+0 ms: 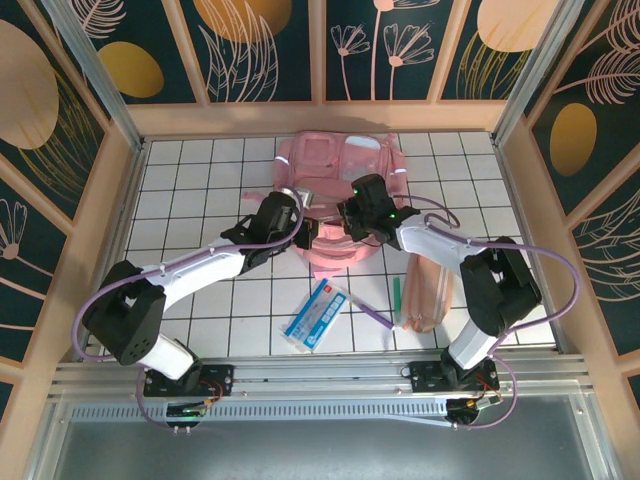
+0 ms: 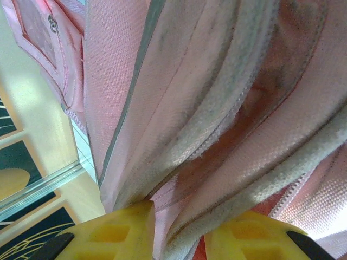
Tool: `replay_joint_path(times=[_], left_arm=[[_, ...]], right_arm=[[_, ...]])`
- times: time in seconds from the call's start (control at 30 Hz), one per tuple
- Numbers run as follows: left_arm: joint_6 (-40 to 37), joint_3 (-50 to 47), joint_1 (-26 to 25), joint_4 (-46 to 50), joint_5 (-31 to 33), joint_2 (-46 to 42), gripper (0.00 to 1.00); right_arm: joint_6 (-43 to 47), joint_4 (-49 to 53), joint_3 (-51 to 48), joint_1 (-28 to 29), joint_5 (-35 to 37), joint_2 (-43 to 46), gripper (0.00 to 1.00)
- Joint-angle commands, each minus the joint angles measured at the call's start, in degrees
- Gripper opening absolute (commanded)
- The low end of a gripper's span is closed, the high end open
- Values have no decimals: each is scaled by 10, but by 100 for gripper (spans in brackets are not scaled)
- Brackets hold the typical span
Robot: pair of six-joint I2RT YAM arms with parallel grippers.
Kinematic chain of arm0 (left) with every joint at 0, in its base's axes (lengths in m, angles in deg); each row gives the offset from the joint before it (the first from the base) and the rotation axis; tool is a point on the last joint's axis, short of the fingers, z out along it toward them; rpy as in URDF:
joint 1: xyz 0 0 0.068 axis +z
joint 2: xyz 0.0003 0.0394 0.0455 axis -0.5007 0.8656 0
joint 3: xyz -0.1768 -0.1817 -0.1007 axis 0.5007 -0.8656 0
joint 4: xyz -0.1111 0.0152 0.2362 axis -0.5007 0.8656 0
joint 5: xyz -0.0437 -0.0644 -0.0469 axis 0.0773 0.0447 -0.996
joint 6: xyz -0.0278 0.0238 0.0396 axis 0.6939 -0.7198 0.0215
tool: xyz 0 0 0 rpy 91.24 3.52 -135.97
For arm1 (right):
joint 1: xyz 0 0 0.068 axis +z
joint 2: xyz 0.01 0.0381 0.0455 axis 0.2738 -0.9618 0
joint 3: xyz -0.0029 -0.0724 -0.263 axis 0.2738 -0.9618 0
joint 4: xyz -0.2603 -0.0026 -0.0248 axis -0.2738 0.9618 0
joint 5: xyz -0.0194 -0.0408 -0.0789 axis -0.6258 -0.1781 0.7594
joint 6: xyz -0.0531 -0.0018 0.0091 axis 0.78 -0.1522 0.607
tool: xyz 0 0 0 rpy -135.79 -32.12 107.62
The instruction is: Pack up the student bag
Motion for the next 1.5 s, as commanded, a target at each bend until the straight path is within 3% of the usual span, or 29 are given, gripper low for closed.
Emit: replay_joint_path(times=[0.0, 0.17, 0.37, 0.73, 1.0, 1.2, 1.33, 1.47], left_arm=[[6, -7, -7, -18, -27, -12, 0], [-19, -7, -7, -5, 4, -22, 0], [-74, -33, 4, 10, 119, -48, 0], [-103, -94, 118, -7, 215, -77, 0], [-110, -70, 222, -35, 218, 2, 0], [-145, -16, 234, -30, 199, 70, 0], [-165, -2, 234, -18, 134, 58, 18], [-202, -36, 235, -32, 94, -6, 58]], right_arm=[[0, -70, -12, -11, 45, -15, 27], [15, -78, -9, -13, 49, -2, 0], [55, -40, 34, -19, 21, 28, 0], [175, 1, 56, -24, -60, 103, 0], [231, 2, 81, -40, -149, 113, 0], [246, -11, 101, -40, -175, 98, 0], [249, -21, 106, -42, -186, 74, 0], [246, -36, 113, -42, -198, 47, 0]])
